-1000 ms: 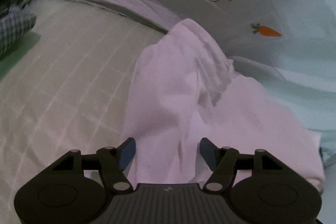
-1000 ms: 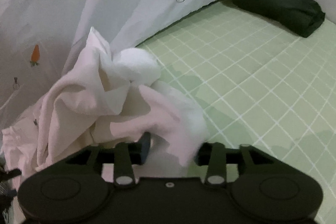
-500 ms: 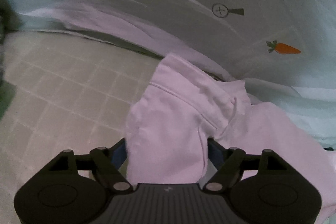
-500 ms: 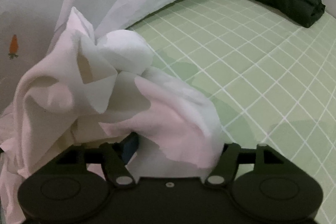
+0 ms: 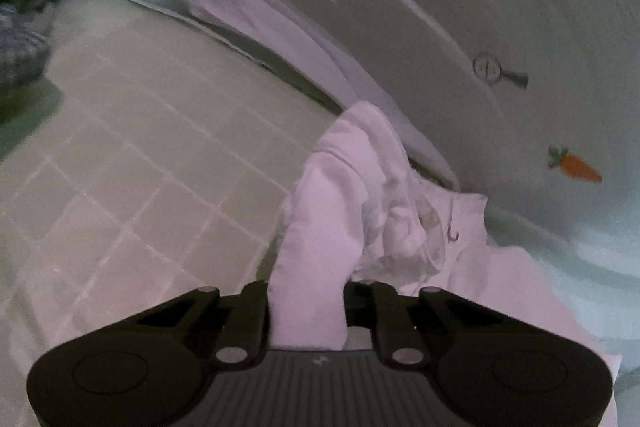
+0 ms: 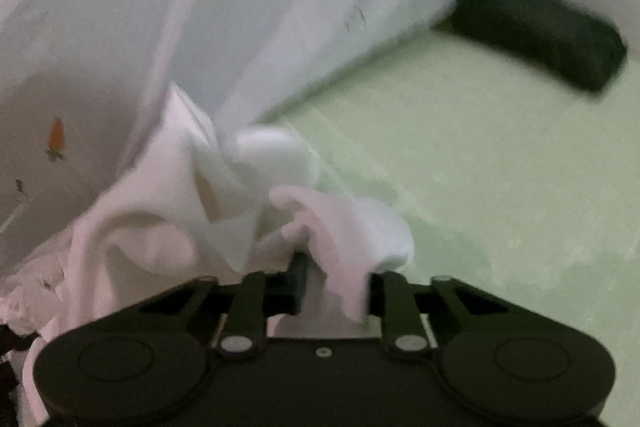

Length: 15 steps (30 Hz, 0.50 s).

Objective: Fold clothes
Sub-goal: 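Lift the white shirt with both grippers and shake it out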

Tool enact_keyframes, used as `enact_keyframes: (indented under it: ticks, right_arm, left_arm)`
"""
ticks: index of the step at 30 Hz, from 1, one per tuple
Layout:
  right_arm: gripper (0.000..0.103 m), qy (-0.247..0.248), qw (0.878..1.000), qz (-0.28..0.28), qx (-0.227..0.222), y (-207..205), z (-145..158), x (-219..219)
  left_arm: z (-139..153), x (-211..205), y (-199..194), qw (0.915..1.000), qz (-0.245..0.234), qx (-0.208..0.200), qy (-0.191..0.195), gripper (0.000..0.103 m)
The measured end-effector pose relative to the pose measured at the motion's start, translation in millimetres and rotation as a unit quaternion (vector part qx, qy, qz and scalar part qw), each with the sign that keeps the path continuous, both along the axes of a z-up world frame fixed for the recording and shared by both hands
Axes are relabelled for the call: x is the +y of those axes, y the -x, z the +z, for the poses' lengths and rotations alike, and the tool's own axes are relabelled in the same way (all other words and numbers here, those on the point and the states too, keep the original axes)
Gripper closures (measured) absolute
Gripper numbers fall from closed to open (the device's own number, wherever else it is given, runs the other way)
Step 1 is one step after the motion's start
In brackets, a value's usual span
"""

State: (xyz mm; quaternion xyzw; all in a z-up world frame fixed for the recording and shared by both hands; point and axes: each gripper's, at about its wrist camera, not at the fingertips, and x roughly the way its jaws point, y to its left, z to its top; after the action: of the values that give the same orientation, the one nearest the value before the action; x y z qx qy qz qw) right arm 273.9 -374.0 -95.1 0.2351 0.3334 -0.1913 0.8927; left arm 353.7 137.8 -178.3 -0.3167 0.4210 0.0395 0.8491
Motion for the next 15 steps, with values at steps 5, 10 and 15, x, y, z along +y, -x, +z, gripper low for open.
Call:
enact_keyframes:
  ticks: [5, 10, 15]
  right_arm:
    - [0.096, 0.042, 0.995, -0.022, -0.091, -4, 59, -15]
    - [0.097, 0.097, 0.975, -0.046, -0.194, 27, 134, -17]
    - [0.096, 0.167, 0.959, -0.034, -0.225, 85, 161, -6]
  left_arm:
    - [35, 9, 24, 0.9985, 0.046, -0.031, -0.004, 0.095]
    - [95, 25, 75, 0.9919, 0.077, -0.097, -0.028, 0.096]
    - [130, 37, 158, 0.9863, 0.090, -0.130, -0.047, 0.095]
